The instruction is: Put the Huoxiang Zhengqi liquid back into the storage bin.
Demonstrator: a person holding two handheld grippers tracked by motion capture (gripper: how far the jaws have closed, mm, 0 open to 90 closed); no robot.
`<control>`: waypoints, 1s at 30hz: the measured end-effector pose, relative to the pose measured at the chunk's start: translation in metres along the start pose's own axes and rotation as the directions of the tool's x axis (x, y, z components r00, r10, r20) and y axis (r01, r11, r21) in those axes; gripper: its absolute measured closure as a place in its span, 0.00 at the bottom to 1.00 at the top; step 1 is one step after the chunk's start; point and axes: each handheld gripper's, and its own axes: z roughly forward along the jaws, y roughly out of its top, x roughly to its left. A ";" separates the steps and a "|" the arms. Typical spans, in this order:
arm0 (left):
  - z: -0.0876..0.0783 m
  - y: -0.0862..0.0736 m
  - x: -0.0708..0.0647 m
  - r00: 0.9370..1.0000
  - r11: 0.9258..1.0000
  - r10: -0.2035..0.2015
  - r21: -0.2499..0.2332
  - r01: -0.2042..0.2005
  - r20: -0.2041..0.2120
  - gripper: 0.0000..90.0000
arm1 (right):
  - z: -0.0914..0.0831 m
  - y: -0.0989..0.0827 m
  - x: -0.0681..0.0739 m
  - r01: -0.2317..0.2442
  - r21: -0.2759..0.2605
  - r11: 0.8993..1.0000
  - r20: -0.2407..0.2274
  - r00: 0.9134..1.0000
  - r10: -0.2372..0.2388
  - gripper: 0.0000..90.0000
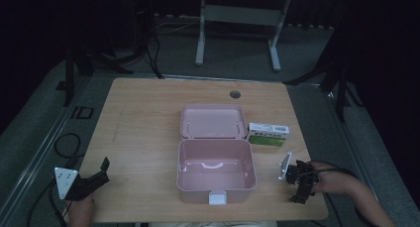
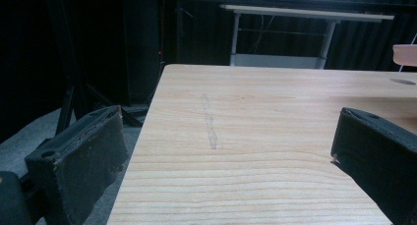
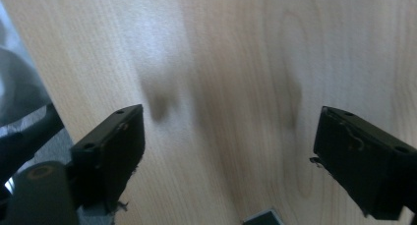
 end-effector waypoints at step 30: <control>0.000 0.000 0.000 1.000 1.000 0.003 0.005 -0.003 0.009 0.00 | -0.041 0.026 -0.048 0.002 0.001 1.000 0.040 0.999 -0.002 0.16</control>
